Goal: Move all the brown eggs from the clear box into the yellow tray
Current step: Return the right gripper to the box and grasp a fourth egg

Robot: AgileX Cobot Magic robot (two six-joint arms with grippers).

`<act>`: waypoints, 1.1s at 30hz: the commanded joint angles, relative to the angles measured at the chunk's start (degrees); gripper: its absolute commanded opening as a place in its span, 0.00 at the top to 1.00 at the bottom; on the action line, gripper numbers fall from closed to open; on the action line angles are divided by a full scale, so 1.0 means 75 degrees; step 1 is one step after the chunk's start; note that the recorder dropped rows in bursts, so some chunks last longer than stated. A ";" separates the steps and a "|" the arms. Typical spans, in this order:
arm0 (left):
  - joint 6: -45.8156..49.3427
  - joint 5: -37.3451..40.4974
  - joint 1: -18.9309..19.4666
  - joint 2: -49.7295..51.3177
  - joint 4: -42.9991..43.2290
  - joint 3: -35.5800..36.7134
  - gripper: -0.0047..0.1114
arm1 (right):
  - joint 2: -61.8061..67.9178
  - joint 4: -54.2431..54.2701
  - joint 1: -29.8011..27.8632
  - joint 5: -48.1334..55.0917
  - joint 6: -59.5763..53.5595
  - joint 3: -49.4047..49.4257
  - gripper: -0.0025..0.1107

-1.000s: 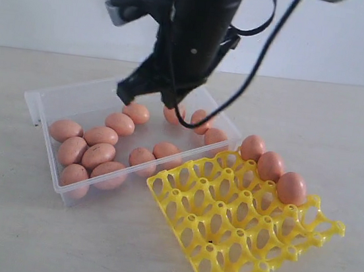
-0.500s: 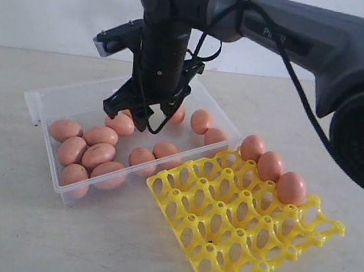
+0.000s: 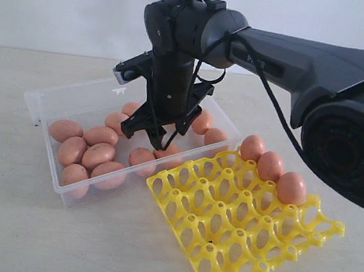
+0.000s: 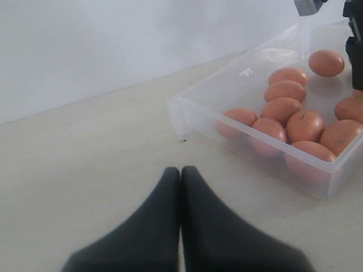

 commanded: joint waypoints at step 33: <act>0.0003 -0.0064 0.0006 -0.0015 -0.0059 -0.0007 1.00 | -0.0696 0.0484 0.0325 -0.1894 0.1061 -0.0010 0.98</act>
